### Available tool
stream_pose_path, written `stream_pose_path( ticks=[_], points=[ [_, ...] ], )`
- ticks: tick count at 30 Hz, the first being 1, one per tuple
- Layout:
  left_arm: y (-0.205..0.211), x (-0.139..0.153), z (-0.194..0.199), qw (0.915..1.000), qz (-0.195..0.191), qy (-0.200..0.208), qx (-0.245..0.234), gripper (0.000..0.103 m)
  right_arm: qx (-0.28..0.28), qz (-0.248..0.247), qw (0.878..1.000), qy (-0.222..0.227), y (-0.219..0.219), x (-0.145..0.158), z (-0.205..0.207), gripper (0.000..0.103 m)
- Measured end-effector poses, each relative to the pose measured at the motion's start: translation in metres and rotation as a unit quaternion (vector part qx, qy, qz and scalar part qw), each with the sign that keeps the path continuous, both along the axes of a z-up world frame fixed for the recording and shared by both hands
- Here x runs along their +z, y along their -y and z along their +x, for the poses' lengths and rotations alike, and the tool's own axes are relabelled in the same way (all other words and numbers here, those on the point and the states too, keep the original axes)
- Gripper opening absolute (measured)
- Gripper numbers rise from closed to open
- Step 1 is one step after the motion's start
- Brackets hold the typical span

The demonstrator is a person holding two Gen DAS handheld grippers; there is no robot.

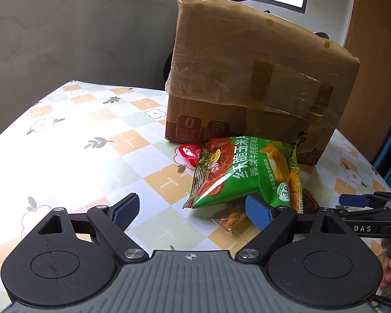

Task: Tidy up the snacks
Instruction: 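Grasp the green corn snack bag with the left tool while the right tool grasps the red pack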

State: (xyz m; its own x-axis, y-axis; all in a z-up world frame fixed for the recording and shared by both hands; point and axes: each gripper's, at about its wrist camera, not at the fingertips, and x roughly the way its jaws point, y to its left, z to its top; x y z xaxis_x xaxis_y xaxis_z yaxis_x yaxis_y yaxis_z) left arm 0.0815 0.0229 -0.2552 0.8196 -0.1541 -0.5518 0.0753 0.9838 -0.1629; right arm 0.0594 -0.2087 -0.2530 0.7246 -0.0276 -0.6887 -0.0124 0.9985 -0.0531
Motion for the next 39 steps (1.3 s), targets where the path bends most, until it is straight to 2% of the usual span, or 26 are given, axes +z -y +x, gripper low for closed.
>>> stream_pose_path(
  ticks=[3, 9, 14, 17, 23, 24, 25, 28, 31, 35, 39],
  points=[
    [0.0, -0.002, 0.0, 1.0, -0.004, -0.002, 0.005, 0.09, -0.001, 0.004, 1.0, 0.006, 0.003, 0.003, -0.001, 0.064],
    [-0.002, -0.003, -0.003, 0.9997, -0.018, -0.004, 0.013, 0.09, 0.055, -0.007, 0.998, 0.026, -0.015, 0.013, -0.005, 0.065],
    [-0.004, -0.002, -0.005, 0.9996, -0.02, -0.002, 0.017, 0.09, 0.104, -0.002, 0.994, 0.017, -0.04, 0.011, 0.011, 0.065],
    [-0.006, -0.001, -0.004, 0.9995, -0.022, -0.003, 0.021, 0.09, 0.134, -0.025, 0.991, 0.013, -0.058, 0.007, 0.022, 0.067],
    [-0.005, 0.003, -0.003, 0.9995, -0.018, -0.001, 0.026, 0.09, 0.16, -0.028, 0.987, -0.008, -0.07, -0.001, 0.047, 0.069],
    [-0.005, 0.003, -0.002, 0.9995, -0.017, -0.001, 0.026, 0.09, 0.166, -0.02, 0.986, -0.011, -0.069, -0.002, 0.048, 0.067],
    [-0.005, 0.003, -0.002, 0.9995, -0.016, -0.001, 0.027, 0.09, 0.17, -0.013, 0.985, -0.01, -0.068, -0.002, 0.048, 0.058],
    [-0.005, 0.002, -0.001, 0.9995, -0.017, -0.002, 0.027, 0.09, 0.172, -0.008, 0.985, -0.001, -0.062, -0.001, 0.04, 0.049],
    [-0.005, 0.002, 0.003, 0.9996, -0.015, -0.002, 0.023, 0.09, 0.175, -0.025, 0.984, 0.024, -0.056, 0.002, 0.024, 0.046],
    [-0.001, 0.009, 0.011, 0.9999, -0.009, 0.007, 0.012, 0.09, 0.158, -0.017, 0.986, 0.047, -0.043, 0.008, 0.01, 0.046],
    [0.006, 0.016, 0.029, 0.9996, -0.018, 0.003, -0.021, 0.09, 0.118, -0.001, 0.991, 0.06, -0.028, 0.008, 0.007, 0.046]
  ],
)
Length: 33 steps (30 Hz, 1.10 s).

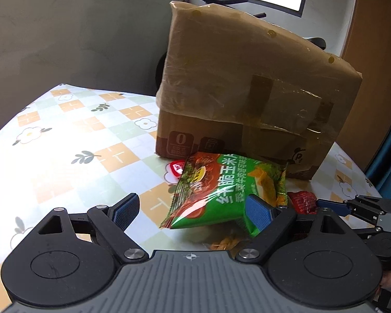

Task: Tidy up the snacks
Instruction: 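Grasp the green corn snack bag with the left tool while the right tool grasps the red pack, then lift both held packs and carry them over the lined box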

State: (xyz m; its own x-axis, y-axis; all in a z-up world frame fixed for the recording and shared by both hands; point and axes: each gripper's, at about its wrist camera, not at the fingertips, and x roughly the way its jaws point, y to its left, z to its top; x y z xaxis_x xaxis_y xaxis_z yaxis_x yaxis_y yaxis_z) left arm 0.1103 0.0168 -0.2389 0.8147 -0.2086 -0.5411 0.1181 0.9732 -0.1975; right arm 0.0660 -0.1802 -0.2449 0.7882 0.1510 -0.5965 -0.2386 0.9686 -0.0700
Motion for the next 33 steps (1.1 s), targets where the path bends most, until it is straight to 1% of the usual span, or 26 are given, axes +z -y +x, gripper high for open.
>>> stream_pose_path(
  ticks=[3, 6, 8, 12, 14, 17, 20, 22, 28, 32, 33],
  points=[
    [0.01, 0.001, 0.013, 0.9997, 0.01, 0.005, -0.023, 0.09, -0.039, 0.033, 0.999, -0.008, 0.013, -0.004, 0.004, 0.046],
    [0.021, -0.001, 0.027, 0.9987, 0.018, -0.008, -0.047, 0.09, -0.062, 0.06, 0.996, -0.013, 0.025, -0.007, 0.004, 0.047],
    [0.027, -0.005, 0.035, 0.9982, 0.024, -0.014, -0.054, 0.09, -0.08, 0.083, 0.993, -0.014, 0.035, -0.007, 0.004, 0.047],
    [0.036, -0.011, 0.047, 0.9974, 0.016, -0.024, -0.066, 0.093, -0.112, 0.132, 0.985, -0.017, 0.057, -0.009, 0.0, 0.047],
    [0.041, -0.012, 0.05, 0.9968, 0.023, -0.026, -0.072, 0.093, -0.12, 0.142, 0.982, -0.014, 0.061, -0.01, -0.003, 0.047],
    [0.047, -0.014, 0.055, 0.9959, 0.037, -0.027, -0.078, 0.095, -0.119, 0.139, 0.983, -0.013, 0.06, -0.01, -0.003, 0.047],
    [0.045, -0.017, 0.059, 0.9966, 0.03, -0.03, -0.071, 0.097, -0.113, 0.136, 0.984, -0.014, 0.059, -0.01, -0.002, 0.047],
    [0.045, -0.02, 0.06, 0.9972, 0.031, -0.028, -0.062, 0.1, -0.112, 0.136, 0.984, -0.014, 0.06, -0.01, -0.003, 0.047],
    [0.051, -0.023, 0.058, 0.9977, 0.038, -0.024, -0.051, 0.101, -0.111, 0.134, 0.985, -0.015, 0.058, -0.01, -0.001, 0.047],
    [0.048, -0.021, 0.056, 0.9982, 0.027, -0.034, -0.041, 0.1, -0.111, 0.134, 0.985, -0.015, 0.058, -0.009, -0.001, 0.047],
    [0.047, -0.021, 0.055, 0.9984, 0.025, -0.033, -0.039, 0.098, -0.111, 0.134, 0.985, -0.015, 0.058, -0.009, -0.001, 0.047]
  ],
)
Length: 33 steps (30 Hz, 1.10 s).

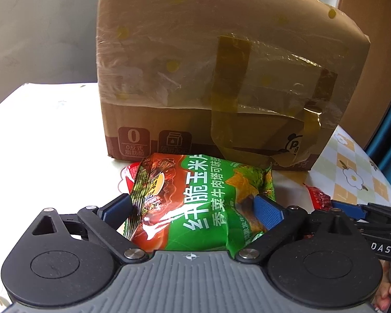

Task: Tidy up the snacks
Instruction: 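Lift both held packs and carry them over the lined box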

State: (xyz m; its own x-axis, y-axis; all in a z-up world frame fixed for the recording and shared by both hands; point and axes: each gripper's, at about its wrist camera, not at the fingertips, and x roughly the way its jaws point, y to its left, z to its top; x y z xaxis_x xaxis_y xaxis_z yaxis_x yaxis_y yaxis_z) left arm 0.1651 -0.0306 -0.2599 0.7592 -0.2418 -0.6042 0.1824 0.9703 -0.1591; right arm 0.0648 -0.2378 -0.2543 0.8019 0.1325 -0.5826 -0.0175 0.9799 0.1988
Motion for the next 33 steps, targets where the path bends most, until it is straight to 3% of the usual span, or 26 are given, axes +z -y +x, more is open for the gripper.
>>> stream_pose_path(
  ticks=[4, 6, 15, 21, 27, 33],
  points=[
    [0.0, 0.009, -0.015, 0.9998, -0.006, 0.015, 0.011, 0.079, 0.001, 0.002, 1.0, 0.001, 0.0, 0.0, 0.0, 0.047],
    [-0.004, 0.013, -0.025, 0.999, -0.021, 0.024, 0.03, 0.077, 0.0, 0.004, 1.0, 0.002, 0.0, 0.0, 0.0, 0.047],
    [-0.018, 0.027, -0.067, 0.994, -0.024, 0.062, 0.087, 0.076, -0.001, -0.001, 1.0, 0.002, -0.001, 0.001, 0.0, 0.047],
    [-0.025, 0.044, -0.076, 0.9915, -0.01, 0.094, 0.089, 0.076, -0.003, -0.025, 1.0, 0.002, -0.006, 0.009, -0.003, 0.046],
    [-0.029, 0.064, -0.083, 0.9873, -0.013, 0.129, 0.092, 0.077, 0.005, -0.062, 0.997, 0.039, -0.007, 0.053, -0.016, 0.046],
    [-0.033, 0.11, -0.084, 0.9789, -0.012, 0.185, 0.087, 0.077, 0.01, -0.072, 0.993, 0.098, -0.005, 0.115, -0.025, 0.046]
  ],
)
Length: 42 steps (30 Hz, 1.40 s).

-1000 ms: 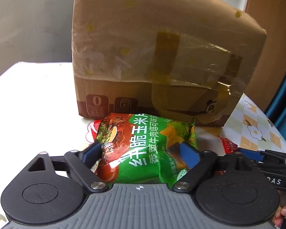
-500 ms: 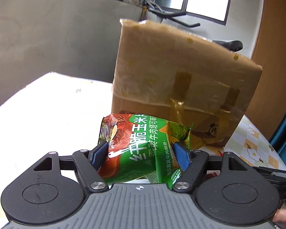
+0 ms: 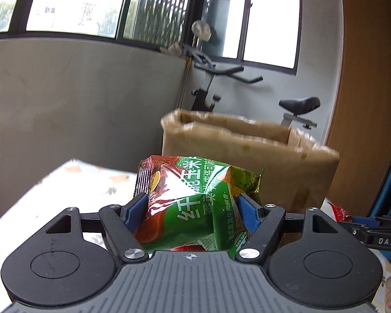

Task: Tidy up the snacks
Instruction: 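Lift both held packs and carry them over the lined box, then open both tools to drop the packs into the box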

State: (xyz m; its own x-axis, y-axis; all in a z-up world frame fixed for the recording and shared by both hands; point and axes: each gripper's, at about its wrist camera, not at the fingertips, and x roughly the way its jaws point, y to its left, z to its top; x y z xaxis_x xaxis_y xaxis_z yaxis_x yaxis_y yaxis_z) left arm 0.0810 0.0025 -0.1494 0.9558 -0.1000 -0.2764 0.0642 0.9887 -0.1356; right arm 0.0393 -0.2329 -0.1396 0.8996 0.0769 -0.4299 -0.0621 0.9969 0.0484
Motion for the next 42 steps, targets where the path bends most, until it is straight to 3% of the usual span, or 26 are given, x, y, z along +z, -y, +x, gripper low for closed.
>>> stream_pose_path(
  ticks=[10, 19, 26, 35, 42],
  points=[
    [0.002, 0.055, 0.007, 0.999, 0.032, 0.027, -0.015, 0.077, 0.044, -0.024, 0.997, 0.061, -0.007, 0.075, 0.01, 0.046],
    [0.019, 0.089, 0.051, 0.9978, 0.035, 0.041, -0.04, 0.077, 0.063, -0.046, 0.994, 0.079, -0.019, 0.113, 0.068, 0.046],
    [0.034, 0.084, 0.116, 0.9979, 0.041, 0.005, -0.05, 0.077, 0.046, -0.087, 0.994, 0.05, -0.028, 0.095, 0.13, 0.046],
    [0.052, 0.075, 0.164, 0.9941, 0.101, -0.019, -0.035, 0.077, 0.015, -0.052, 0.998, 0.031, -0.02, 0.065, 0.171, 0.047],
    [0.058, 0.056, 0.184, 0.9911, 0.113, -0.056, -0.044, 0.081, 0.008, -0.043, 0.999, 0.002, -0.01, 0.049, 0.181, 0.052]
  ],
)
